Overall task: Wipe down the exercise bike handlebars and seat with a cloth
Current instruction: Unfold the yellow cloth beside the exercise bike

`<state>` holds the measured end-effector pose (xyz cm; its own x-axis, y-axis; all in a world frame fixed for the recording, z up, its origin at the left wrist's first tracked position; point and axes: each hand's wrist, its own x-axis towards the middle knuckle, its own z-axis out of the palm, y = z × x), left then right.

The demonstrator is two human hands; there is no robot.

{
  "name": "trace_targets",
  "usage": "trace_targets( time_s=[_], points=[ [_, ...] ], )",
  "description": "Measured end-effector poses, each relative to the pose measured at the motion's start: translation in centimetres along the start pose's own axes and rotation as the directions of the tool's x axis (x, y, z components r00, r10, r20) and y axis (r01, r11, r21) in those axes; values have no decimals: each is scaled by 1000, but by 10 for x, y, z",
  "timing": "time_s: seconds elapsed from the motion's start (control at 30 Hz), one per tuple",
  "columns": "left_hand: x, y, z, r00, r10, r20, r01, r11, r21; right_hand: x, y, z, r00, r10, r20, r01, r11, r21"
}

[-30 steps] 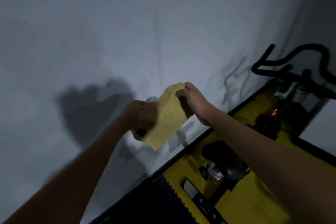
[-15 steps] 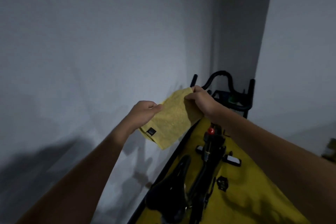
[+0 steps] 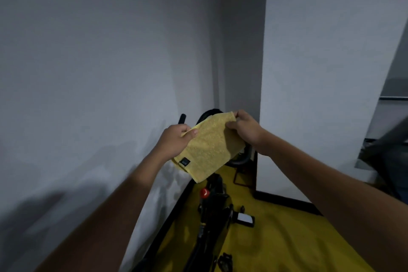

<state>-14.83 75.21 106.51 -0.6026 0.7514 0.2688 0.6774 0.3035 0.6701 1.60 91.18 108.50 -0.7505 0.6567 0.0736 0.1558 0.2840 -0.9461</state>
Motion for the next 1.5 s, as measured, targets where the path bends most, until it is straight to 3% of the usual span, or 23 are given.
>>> trace_targets(
  time_s=[0.43,0.73,1.13,1.3,1.5],
  points=[
    [150,9,91,980,138,143,-151,985,87,107,78,-82,990,59,-124,-60,998,-1],
    [219,-12,127,956,180,231,-218,965,148,172,116,-94,980,132,-146,-133,991,1],
    [245,-86,208,995,22,102,-28,998,57,253,205,-82,981,194,12,-194,977,83],
    [259,-113,227,992,-38,121,33,999,43,279,232,-85,976,191,103,-201,975,99],
    [262,-131,243,985,-58,165,62,998,-20,285,256,-79,977,187,101,-197,975,99]
  ],
)
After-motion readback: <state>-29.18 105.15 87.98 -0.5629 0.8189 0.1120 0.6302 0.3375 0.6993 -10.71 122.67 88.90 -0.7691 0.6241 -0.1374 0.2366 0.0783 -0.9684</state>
